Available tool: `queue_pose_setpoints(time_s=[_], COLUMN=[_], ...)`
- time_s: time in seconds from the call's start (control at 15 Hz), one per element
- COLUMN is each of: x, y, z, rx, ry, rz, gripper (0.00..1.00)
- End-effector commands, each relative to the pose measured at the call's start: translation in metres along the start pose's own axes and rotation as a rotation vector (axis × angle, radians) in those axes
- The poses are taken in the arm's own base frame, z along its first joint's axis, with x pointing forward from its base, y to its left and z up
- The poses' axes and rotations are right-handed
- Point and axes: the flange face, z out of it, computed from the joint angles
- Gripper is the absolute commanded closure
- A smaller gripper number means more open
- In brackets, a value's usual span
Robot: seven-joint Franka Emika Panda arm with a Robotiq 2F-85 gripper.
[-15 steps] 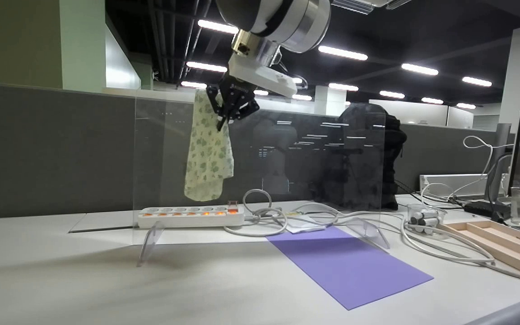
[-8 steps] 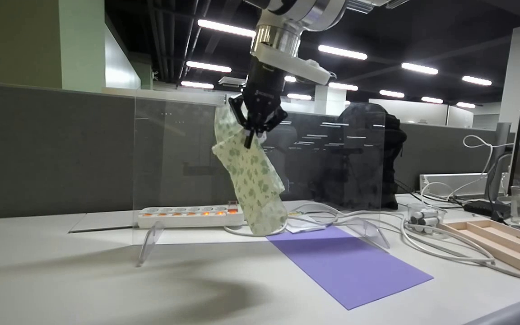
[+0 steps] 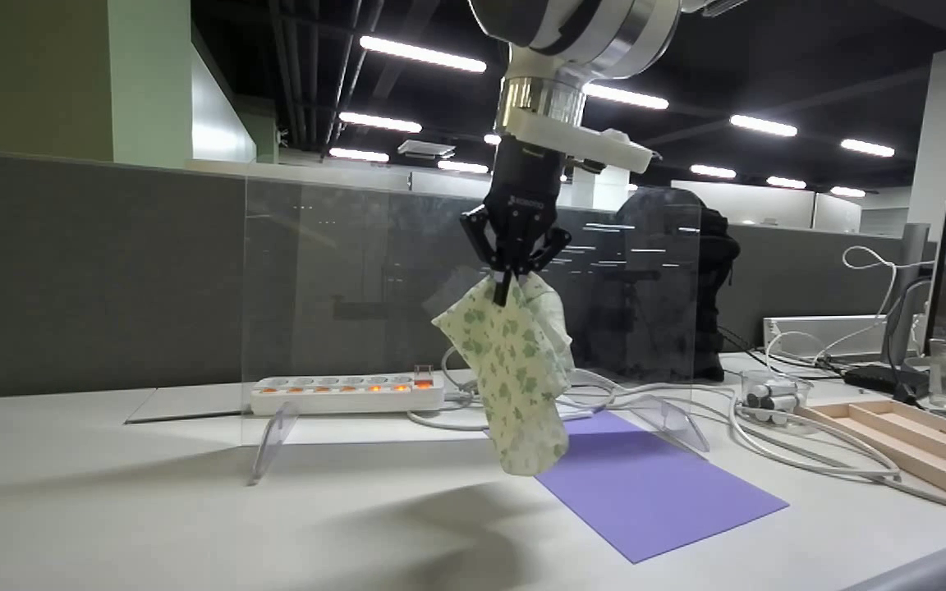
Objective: Remove the towel from the object and put it on the table
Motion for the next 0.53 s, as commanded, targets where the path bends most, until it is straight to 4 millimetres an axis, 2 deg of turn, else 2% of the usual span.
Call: queue_pose_setpoints(time_s=[0.0, 0.07, 0.2, 0.47], x=[-0.0093, -0.0107, -0.0133, -0.0149], y=[0.0108, 0.0138, 0.0177, 0.0193], z=[0.0052, 0.0074, 0.0097, 0.0081], rx=[-0.034, -0.041, -0.054, -0.063], ry=[0.025, 0.026, 0.026, 0.043], rz=[0.057, 0.067, 0.074, 0.073], gripper=[0.99, 0.72, 0.66, 0.37])
